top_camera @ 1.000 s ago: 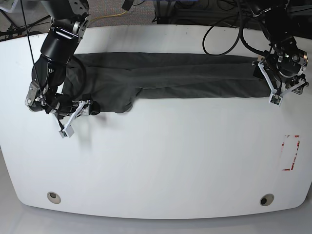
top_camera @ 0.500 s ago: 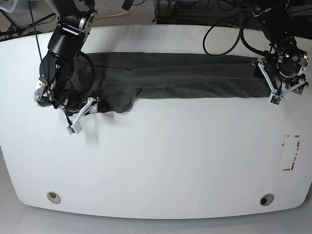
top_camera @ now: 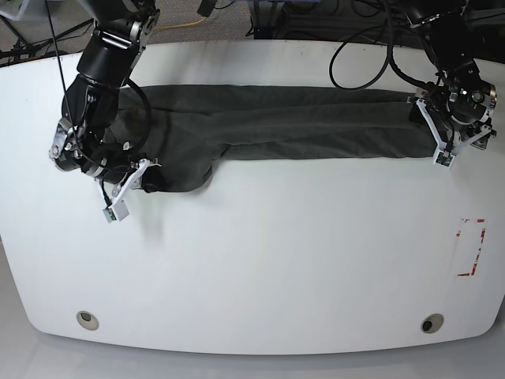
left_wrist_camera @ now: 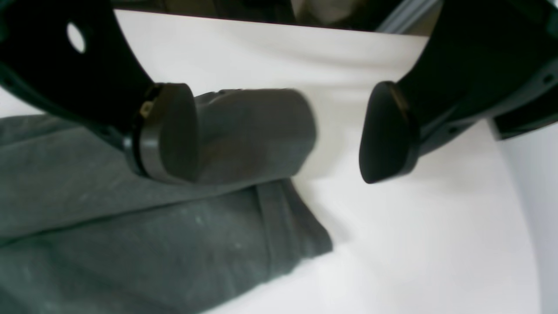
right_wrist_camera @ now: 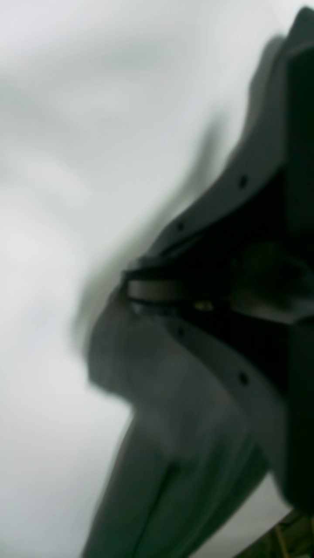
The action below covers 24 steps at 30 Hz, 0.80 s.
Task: Fold the T-shirt properly
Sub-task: 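Regrasp the folded strip end with the right gripper and straighten it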
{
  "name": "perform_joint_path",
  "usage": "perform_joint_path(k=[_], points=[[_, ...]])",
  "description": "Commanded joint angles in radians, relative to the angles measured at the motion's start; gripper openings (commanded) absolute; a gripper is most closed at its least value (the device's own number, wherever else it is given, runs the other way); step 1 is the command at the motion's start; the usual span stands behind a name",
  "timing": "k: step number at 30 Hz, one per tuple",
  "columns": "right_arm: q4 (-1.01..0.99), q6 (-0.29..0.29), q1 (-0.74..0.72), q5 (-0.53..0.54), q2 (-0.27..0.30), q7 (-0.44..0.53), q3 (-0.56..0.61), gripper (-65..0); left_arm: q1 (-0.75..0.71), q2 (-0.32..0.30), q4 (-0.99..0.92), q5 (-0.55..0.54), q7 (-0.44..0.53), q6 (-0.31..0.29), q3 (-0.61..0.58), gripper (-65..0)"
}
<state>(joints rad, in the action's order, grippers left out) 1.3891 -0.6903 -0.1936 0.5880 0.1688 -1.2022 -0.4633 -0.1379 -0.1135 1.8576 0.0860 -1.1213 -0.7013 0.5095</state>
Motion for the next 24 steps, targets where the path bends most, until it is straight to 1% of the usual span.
perform_joint_path(k=[1,6,8,11,12,16,19,22,24], points=[[0.091,-0.008,0.003,0.076,0.018,-0.031,-0.004,-65.0,0.008,-0.030,-0.042,-0.002,0.008,0.003,0.002,-13.3],[0.166,-0.008,0.081,0.189,0.073,-0.054,-0.005,-65.0,0.007,-0.032,-0.068,-0.004,0.019,0.003,0.008,-13.3],[0.195,-0.008,0.125,0.267,0.087,-0.055,-0.007,-65.0,0.004,-0.032,-0.069,-0.004,0.045,0.003,0.008,-13.3],[0.235,-0.008,0.182,0.321,0.096,-0.057,-0.027,-65.0,-0.012,-0.036,-0.069,-0.004,0.056,0.003,0.004,-13.3],[0.249,-0.008,0.201,0.321,0.105,-0.058,-0.039,-65.0,-0.013,-0.036,-0.068,-0.004,0.056,0.003,0.004,-13.3],[0.267,-0.008,0.257,0.321,0.110,-0.083,-0.064,-65.0,-0.016,-0.039,-0.071,-0.004,0.056,0.003,0.005,-13.3],[0.266,-0.008,0.283,0.318,0.114,-0.078,-0.064,-65.0,-0.016,-0.065,-0.077,-0.004,0.056,0.003,0.004,-13.3],[0.264,-0.008,0.296,0.315,0.117,-0.078,-0.073,-65.0,-0.016,-0.065,-0.079,-0.004,0.056,0.003,0.004,-13.3],[0.263,-0.008,0.313,0.313,0.120,-0.078,-0.104,-64.0,-0.016,-0.067,-0.079,-0.004,0.056,0.003,0.005,-13.3]])
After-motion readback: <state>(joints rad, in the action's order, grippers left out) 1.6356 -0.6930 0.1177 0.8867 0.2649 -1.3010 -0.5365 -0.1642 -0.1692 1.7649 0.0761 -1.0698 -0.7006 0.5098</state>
